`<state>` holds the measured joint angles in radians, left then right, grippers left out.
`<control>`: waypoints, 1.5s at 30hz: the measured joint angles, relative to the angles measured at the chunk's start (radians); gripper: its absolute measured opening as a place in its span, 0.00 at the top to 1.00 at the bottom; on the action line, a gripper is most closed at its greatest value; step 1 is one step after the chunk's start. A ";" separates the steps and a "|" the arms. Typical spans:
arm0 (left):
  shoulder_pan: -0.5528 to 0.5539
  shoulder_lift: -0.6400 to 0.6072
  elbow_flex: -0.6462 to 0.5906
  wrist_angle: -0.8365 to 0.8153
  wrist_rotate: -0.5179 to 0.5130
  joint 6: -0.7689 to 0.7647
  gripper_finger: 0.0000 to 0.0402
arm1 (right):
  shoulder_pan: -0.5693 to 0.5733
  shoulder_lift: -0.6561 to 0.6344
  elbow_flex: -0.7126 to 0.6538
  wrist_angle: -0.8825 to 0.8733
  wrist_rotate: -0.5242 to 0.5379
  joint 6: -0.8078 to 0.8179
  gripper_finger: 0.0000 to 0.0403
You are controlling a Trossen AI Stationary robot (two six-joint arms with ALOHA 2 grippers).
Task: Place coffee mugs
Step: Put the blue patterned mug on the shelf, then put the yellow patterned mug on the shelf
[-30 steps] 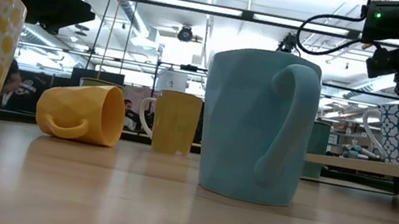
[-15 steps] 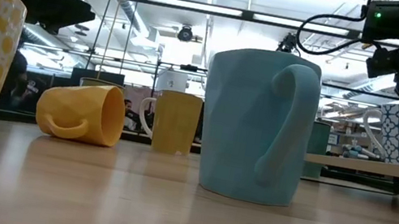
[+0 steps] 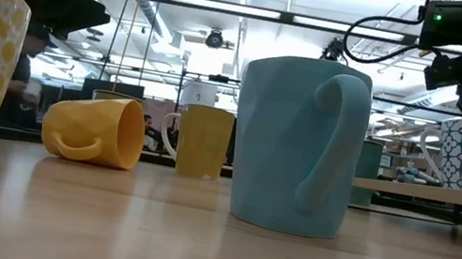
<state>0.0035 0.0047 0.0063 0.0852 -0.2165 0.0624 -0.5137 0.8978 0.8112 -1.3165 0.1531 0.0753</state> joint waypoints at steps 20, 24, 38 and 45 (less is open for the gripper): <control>0.000 0.000 0.000 0.000 0.000 0.000 0.60 | 0.000 -0.001 0.000 -0.004 0.000 -0.004 0.59; 0.000 0.000 0.000 0.000 0.000 0.000 0.60 | 0.000 -0.005 0.000 -0.009 0.001 -0.006 0.59; 0.000 0.000 0.000 0.000 0.000 0.000 0.60 | 0.000 -0.050 0.136 -0.129 0.002 -0.007 0.59; 0.000 0.000 0.000 0.000 0.000 0.000 0.60 | 0.000 -0.050 0.323 -0.230 -0.030 -0.007 0.59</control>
<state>0.0034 0.0048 0.0063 0.0853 -0.2165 0.0624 -0.5133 0.8474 1.1338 -1.5467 0.1235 0.0681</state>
